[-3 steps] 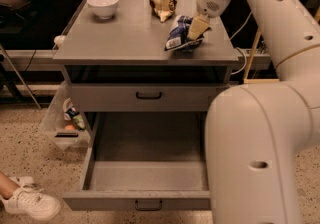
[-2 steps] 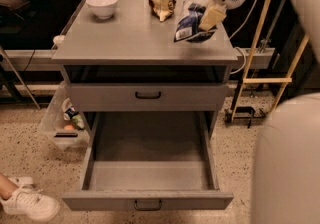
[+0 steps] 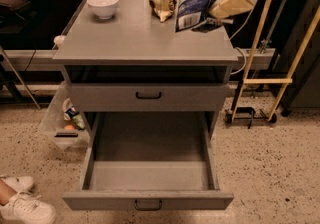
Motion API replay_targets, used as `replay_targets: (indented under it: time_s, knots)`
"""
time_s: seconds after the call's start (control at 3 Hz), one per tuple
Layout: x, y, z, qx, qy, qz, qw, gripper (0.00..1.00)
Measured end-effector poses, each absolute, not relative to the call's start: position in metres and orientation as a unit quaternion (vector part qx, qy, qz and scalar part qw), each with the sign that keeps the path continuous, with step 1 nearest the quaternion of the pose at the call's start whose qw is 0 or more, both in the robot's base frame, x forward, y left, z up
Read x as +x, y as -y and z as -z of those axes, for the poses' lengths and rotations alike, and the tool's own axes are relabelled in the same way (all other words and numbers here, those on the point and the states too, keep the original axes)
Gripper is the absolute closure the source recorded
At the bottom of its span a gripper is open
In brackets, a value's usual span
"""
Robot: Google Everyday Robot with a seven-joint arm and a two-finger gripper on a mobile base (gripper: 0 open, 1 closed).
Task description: Place blue chip bag into middle drawer
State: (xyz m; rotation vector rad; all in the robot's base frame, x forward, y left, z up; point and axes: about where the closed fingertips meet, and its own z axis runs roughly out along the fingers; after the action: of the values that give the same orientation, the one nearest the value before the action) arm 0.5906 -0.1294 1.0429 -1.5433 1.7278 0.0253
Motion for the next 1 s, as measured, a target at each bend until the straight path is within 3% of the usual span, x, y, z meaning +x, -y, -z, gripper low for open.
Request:
replay_targets:
  time_s: [1.0]
  knots:
    - [0.564,0.126,-0.99,-0.615,-0.696,-0.013,0.372,1.0]
